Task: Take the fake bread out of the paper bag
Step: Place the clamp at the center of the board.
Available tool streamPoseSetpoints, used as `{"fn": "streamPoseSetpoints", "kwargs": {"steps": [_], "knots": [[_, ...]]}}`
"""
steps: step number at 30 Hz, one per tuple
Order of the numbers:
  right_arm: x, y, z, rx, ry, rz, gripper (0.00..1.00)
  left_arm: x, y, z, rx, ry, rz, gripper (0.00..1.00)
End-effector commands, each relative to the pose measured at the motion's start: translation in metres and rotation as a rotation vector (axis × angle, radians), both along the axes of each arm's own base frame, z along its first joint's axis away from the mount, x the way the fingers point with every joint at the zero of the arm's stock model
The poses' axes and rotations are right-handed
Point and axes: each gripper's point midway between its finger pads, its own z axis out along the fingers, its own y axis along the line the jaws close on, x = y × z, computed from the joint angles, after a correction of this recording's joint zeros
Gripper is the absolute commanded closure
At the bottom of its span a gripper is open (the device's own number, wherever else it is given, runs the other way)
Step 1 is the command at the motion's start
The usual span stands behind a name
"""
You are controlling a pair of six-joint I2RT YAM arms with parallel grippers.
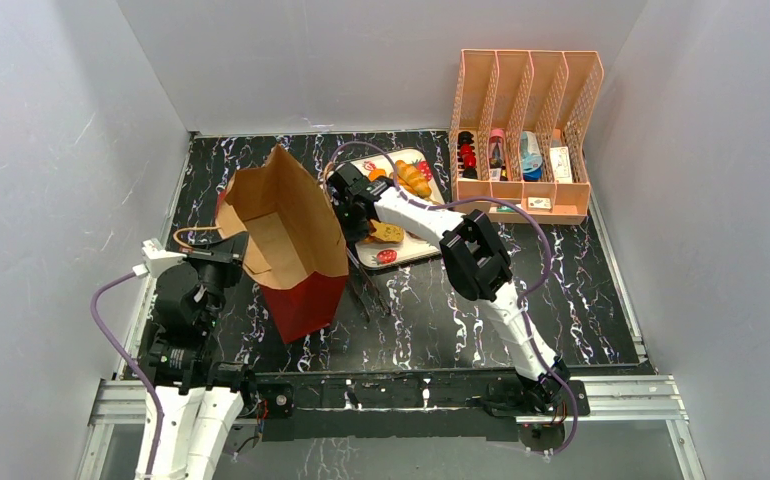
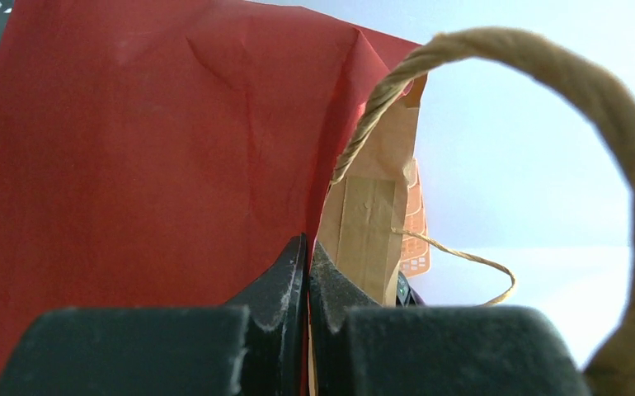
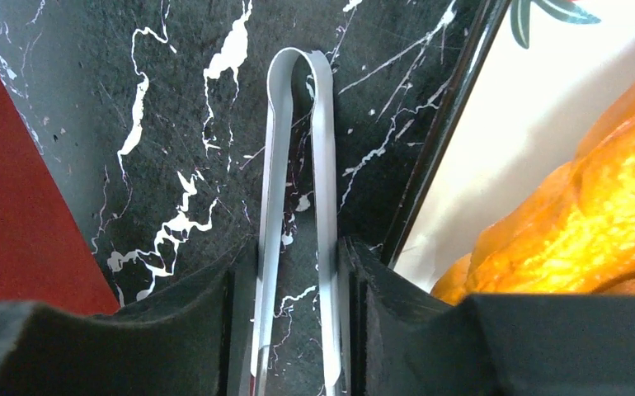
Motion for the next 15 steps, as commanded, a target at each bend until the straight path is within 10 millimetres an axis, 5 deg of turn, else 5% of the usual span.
{"fn": "streamPoseSetpoints", "kwargs": {"steps": [1, 5, 6, 7, 15], "knots": [[0.001, 0.002, 0.024, 0.034, -0.042, 0.015, 0.61, -0.014, 0.007, 0.007, -0.014, 0.031, 0.039, 0.97], [0.001, 0.005, 0.039, 0.072, -0.065, 0.013, 0.42, -0.02, 0.01, 0.009, -0.014, 0.074, 0.055, 0.93], [0.002, 0.005, 0.042, 0.077, -0.069, 0.011, 0.31, -0.022, 0.013, 0.011, -0.004, 0.085, 0.068, 0.91], [0.002, 0.006, 0.045, 0.081, -0.071, 0.01, 0.07, -0.024, 0.015, 0.013, 0.004, 0.094, 0.076, 0.88], [0.007, 0.009, 0.061, 0.091, -0.096, 0.012, 0.02, -0.032, 0.02, 0.031, 0.041, 0.103, 0.091, 0.7]]}}
